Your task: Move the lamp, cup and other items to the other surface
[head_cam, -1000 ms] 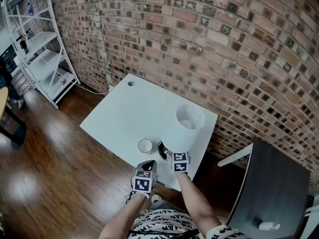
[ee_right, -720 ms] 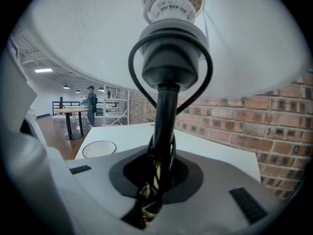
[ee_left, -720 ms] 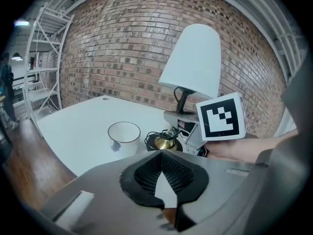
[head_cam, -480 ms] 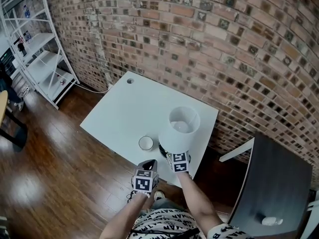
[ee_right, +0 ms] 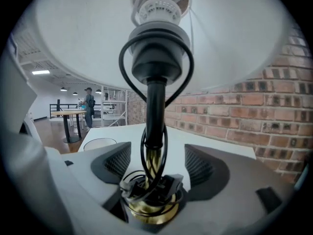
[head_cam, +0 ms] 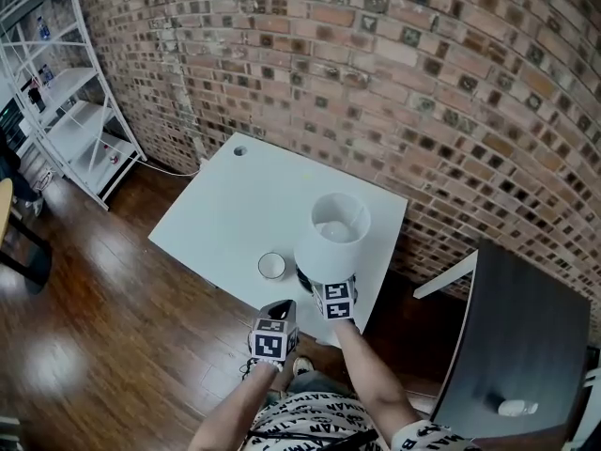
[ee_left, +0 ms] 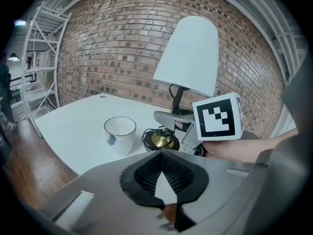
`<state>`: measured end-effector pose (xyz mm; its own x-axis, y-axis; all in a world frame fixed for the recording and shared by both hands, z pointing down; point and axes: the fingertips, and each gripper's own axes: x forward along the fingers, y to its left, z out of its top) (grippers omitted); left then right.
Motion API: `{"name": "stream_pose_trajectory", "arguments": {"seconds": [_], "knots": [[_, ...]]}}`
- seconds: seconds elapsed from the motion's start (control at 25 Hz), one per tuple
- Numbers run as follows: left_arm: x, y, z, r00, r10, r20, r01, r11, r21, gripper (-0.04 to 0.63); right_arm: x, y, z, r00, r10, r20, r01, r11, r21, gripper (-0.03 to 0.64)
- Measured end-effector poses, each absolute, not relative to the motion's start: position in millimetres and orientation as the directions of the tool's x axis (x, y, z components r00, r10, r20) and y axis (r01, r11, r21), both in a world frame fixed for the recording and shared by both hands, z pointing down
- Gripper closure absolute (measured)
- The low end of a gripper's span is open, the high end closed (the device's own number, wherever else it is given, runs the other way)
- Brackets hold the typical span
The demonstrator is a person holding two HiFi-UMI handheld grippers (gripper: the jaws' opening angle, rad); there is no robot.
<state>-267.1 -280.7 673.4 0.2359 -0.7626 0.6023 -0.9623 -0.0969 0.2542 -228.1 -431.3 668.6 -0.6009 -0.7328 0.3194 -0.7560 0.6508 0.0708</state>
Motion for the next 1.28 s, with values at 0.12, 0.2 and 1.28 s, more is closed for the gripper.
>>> {"name": "stream_pose_trajectory", "arguments": {"seconds": [0.12,0.2,1.28], "knots": [[-265.2,-281.6,669.7,0.246,-0.769,0.590,-0.959,-0.106,0.262,0.594,-214.5,-417.4,673.2,-0.594,-0.721,0.356,-0.768,0.641,0.017,0.213],[-264.2,-280.1,665.3,0.260,-0.773,0.579,-0.955,-0.117,0.273,0.594,-202.9,-402.5,673.8,-0.593,-0.708,0.385,-0.776,0.629,-0.039,0.213],[-255.1,-147.9,605.5,0.399,-0.799,0.451,-0.907,-0.271,0.321,0.592,-98.2,-168.6,603.0,-0.355,-0.782,0.513,-0.934,0.318,-0.162,0.186]]}}
